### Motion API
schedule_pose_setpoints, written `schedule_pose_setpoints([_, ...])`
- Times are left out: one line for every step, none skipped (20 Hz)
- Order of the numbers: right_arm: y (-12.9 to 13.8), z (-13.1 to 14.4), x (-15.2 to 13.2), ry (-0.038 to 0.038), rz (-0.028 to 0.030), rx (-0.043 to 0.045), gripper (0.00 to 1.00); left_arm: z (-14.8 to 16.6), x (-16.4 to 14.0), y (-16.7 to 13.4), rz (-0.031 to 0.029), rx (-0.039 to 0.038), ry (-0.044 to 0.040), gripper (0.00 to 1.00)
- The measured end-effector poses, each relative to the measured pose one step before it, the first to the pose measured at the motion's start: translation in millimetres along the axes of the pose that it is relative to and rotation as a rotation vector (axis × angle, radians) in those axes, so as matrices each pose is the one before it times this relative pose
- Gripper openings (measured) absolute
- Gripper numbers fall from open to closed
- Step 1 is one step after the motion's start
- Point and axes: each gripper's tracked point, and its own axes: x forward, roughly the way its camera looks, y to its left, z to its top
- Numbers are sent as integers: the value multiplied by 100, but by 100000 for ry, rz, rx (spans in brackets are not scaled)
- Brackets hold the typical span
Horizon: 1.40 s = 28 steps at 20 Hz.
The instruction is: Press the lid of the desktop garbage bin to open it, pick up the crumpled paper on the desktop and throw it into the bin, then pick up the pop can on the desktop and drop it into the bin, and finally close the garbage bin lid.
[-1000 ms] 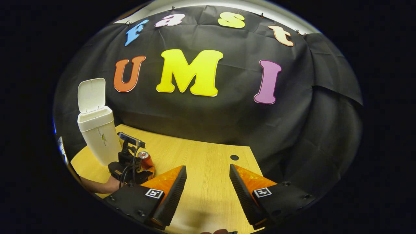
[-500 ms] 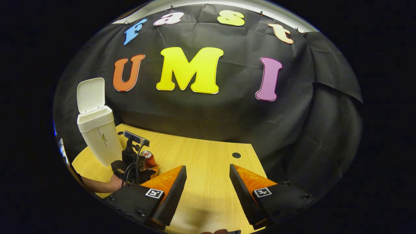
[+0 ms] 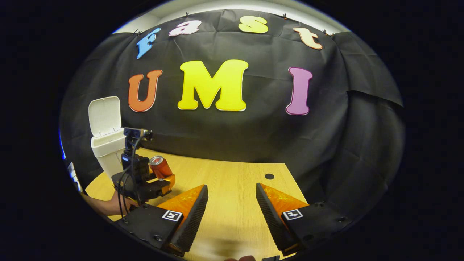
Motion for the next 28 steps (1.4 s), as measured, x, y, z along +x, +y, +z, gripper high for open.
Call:
schedule_pose_setpoints([372,267,-179,-1199,741,-630,85,1926,-223,508,757,247,-2380,86])
schedule_pose_setpoints([611,365,-259,-1262,1345,-454,85,1943,-313,688,929,327,-2673,86])
schedule_pose_setpoints([556,342,-66,-1165,1310,-358,85,1913,-371,684,1029,-118,-2455,86])
schedule_pose_setpoints([482,467,-73,-1317,1092,77,85,1838,-377,870,1260,-12,-2272,86])
schedule_pose_setpoints([332,404,-91,-1345,998,345,85,1797,-457,942,1693,-117,-2190,85])
schedule_pose_setpoints([441,420,56,-1047,884,611,85,1763,-276,1263,2401,-321,-2695,85])
schedule_pose_setpoints([430,272,124,-877,1017,720,85,1813,-157,1469,3291,209,-2998,85])
schedule_pose_setpoints([338,287,221,-814,808,504,85,1514,-49,1599,3379,658,-2433,86])
schedule_pose_setpoints([387,148,248,-566,963,167,85,1143,-78,1803,3497,683,-1790,85])
schedule_pose_setpoints([509,186,284,-345,1114,381,85,797,29,1769,3314,518,-1015,85])
schedule_pose_setpoints([474,-37,280,43,1316,782,84,472,-22,1708,3563,645,-643,85])
schedule_pose_setpoints([615,57,384,429,1569,702,84,263,145,2081,4086,585,174,85])
schedule_pose_setpoints([675,-199,429,614,1647,161,84,-120,19,2201,4125,-304,777,85])
schedule_pose_setpoints([730,-67,430,531,1635,-346,84,-169,108,2126,4411,-1288,984,85])
schedule_pose_setpoints([622,73,385,121,1537,-291,84,-33,38,1839,4002,-1599,1361,85])
schedule_pose_setpoints([699,216,436,-28,1624,-145,84,-569,367,1789,3854,-1602,1741,85])
schedule_pose_setpoints([707,104,366,-87,1420,-279,84,-760,535,1558,3839,-862,2545,85])
schedule_pose_setpoints([595,217,464,-166,1237,-273,85,-602,431,1144,3210,-667,2861,85])
schedule_pose_setpoints([489,123,287,-304,1125,-48,84,-350,138,885,2004,-696,2284,85])
schedule_pose_setpoints([490,137,322,-27,1067,25,85,-466,116,634,572,-1350,1756,86])
schedule_pose_setpoints([502,-35,191,-48,1409,545,85,-308,478,691,747,-1174,1501,86])
schedule_pose_setpoints([452,25,215,137,1133,1253,85,-438,115,465,920,-216,1494,86])
schedule_pose_setpoints([181,-245,221,392,562,747,84,-335,91,463,1075,210,1269,86])
schedule_pose_setpoints([77,-198,90,502,161,256,84,-440,114,292,652,389,2053,87])
schedule_pose_setpoints([-26,-61,-18,136,-95,158,85,-451,112,112,617,150,1480,87])
schedule_pose_setpoints([-2,52,-54,-122,116,456,85,-260,30,23,-156,-242,1116,89])
schedule_pose_setpoints([-108,-64,-44,-15,-285,350,85,-102,29,346,201,-712,239,96])
schedule_pose_setpoints([-131,-44,57,154,-245,300,85,101,-263,115,343,-581,-353,97])
